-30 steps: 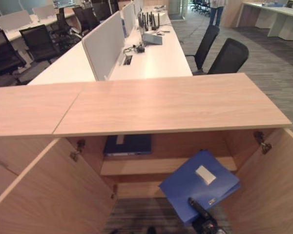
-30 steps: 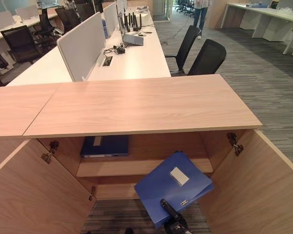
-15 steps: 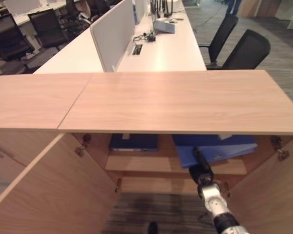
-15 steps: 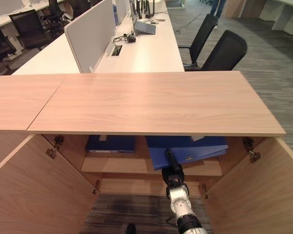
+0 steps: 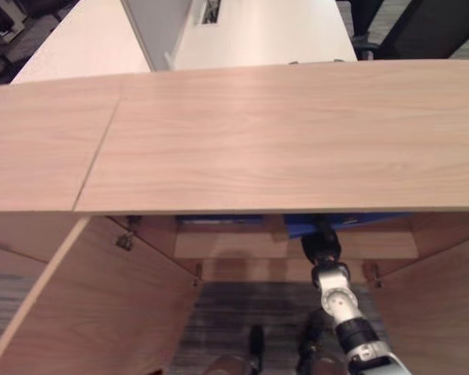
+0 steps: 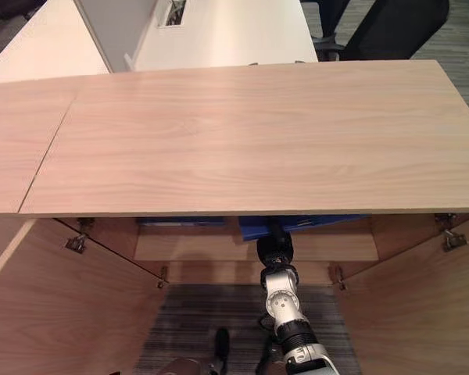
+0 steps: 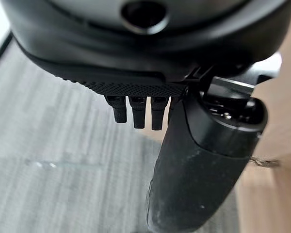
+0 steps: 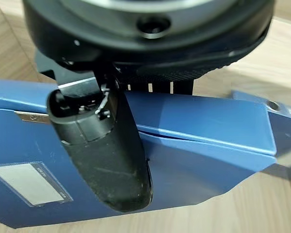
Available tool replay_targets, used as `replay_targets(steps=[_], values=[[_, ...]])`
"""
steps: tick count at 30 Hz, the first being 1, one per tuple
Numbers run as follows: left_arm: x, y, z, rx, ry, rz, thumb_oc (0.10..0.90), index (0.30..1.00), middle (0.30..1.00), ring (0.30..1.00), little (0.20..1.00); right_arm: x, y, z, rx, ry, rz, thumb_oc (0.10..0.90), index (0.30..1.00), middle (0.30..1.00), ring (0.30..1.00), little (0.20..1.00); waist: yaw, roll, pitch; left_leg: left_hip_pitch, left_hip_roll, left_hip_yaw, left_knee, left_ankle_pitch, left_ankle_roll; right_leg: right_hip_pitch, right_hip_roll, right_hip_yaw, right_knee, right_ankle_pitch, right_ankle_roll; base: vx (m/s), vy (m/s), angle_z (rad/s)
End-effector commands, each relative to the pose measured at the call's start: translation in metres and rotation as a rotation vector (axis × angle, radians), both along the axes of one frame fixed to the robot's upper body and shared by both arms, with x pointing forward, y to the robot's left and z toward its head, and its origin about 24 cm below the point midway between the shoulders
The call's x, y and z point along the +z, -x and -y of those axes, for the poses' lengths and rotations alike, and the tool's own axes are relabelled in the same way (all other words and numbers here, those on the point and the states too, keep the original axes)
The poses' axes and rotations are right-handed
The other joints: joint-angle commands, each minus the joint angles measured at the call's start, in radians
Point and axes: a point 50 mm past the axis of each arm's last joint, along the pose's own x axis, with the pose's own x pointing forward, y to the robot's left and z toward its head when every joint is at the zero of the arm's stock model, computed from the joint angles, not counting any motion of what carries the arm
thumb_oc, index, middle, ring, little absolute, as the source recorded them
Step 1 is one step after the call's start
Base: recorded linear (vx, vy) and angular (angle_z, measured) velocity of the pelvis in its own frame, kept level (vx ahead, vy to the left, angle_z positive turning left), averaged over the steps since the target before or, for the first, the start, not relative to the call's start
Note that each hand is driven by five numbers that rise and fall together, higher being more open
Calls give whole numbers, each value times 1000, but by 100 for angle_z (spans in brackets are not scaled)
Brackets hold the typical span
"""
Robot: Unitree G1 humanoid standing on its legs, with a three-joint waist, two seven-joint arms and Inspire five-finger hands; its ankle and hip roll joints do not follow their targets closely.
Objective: Put the empty folder in the office cabinet
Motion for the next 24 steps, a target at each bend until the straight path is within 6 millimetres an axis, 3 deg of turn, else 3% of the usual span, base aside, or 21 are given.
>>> replay_targets(steps=[1,2,5,8,10,11,14,15,24], values=[[3,36,-21,25,-68,-74,800,900,900,900,900,87,-42,9,-53,55,348,400,300,300,300,300,30,2,17,41,51,11,46,-179,-40,4,25,-26,2,-3,19,-28,-170,32],[3,32,-17,2,-49,-51,800,900,900,900,900,104,-50,16,-68,52,401,400,300,300,300,300,37,9,34,-7,65,1,48,-162,-49,-30,28,-23,12,-7,13,-63,-169,27],[3,29,-16,-29,-37,-36,800,900,900,900,900,120,-58,22,-90,25,451,400,300,300,300,300,51,16,39,-55,73,-14,44,-144,-57,-68,28,-23,23,-15,6,-32,-93,37],[4,25,-12,-83,-8,-15,800,900,900,900,900,164,-72,47,-175,66,533,400,300,300,300,300,65,36,80,-111,89,-31,-4,-99,-71,-134,35,-27,39,-29,-1,-27,-103,3],[7,18,-11,-116,-3,15,800,900,900,900,900,190,-75,51,-191,72,605,400,300,300,300,300,69,52,113,-154,92,-37,-4,-91,-77,-179,30,-29,66,-41,-5,-68,-66,18],[9,14,-13,-128,-8,31,800,900,900,900,900,210,-76,56,-205,103,655,400,300,300,300,300,70,62,143,-189,92,-39,21,-97,-78,-206,21,-30,93,-49,-9,-115,-38,15],[12,1,-15,-136,-11,72,800,900,900,900,900,245,-78,60,-226,143,725,400,300,300,300,300,69,79,192,-294,76,-39,158,-138,-74,-282,-12,-18,181,-69,-17,-149,18,9],[19,-18,-12,-166,-6,146,800,900,900,900,900,268,-76,57,-235,157,785,400,300,300,300,300,60,104,235,-417,47,-36,285,-179,-65,-387,-44,15,290,-92,-29,-157,53,18],[33,-52,0,-238,4,269,800,900,900,900,900,279,-74,44,-248,103,824,400,300,300,300,300,39,120,273,-582,23,-6,416,-226,-46,-546,-62,84,404,-121,-50,-65,42,2]])
